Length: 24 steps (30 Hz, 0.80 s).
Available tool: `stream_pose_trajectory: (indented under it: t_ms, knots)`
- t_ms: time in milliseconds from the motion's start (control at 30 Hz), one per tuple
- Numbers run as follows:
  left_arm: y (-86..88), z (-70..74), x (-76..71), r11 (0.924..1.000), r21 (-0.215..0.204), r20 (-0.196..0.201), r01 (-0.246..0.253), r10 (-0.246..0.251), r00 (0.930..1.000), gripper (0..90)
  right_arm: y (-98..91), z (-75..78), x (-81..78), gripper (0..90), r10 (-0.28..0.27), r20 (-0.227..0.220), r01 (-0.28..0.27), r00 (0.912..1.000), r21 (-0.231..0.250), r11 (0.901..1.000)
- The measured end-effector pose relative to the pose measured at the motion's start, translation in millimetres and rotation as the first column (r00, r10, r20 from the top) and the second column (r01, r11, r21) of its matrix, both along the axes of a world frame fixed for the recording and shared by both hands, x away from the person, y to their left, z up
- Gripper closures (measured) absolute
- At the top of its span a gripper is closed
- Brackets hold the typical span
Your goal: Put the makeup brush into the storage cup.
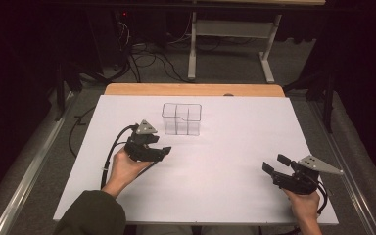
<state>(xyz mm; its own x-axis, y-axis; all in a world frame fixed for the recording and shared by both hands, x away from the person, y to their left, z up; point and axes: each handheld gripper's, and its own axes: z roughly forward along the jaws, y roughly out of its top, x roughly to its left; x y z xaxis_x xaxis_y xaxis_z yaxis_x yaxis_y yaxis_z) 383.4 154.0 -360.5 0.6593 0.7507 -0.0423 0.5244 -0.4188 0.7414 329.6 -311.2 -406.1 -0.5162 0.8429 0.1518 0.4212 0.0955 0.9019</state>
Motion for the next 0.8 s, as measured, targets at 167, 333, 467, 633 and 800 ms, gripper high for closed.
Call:
stream_pose_trajectory:
  t_ms: [167,333,467,633,800]
  knots:
    - [-1.7,3.3,4.2,0.9987,0.048,-0.049,0.019,-0.017,0.9987,41.2,-0.2,0.1,-0.1,28.6,0.0,0.0,0.0,1.0,0.001,1.0]
    - [-3.1,3.4,6.5,0.9954,0.091,-0.085,0.03,-0.023,0.9961,42.5,0.0,0.1,0.0,28.6,0.001,0.0,-0.001,1.0,0.001,1.0]
    - [-3.4,3.4,8.7,0.9939,0.103,-0.112,0.038,-0.026,0.9934,43.2,-0.2,0.1,0.0,28.7,0.001,0.0,-0.001,1.0,0.001,1.0]
    - [-5.2,2.3,10.4,0.9912,0.12,-0.144,0.056,-0.039,0.9889,43.7,0.4,0.3,-0.2,28.7,0.003,0.0,-0.003,1.0,0.0,1.0]
    - [-7.4,-0.1,12.4,0.9862,0.15,-0.161,0.07,-0.045,0.9859,46.1,0.2,0.1,-0.1,28.7,0.001,-0.007,-0.001,1.0,-0.002,1.0]
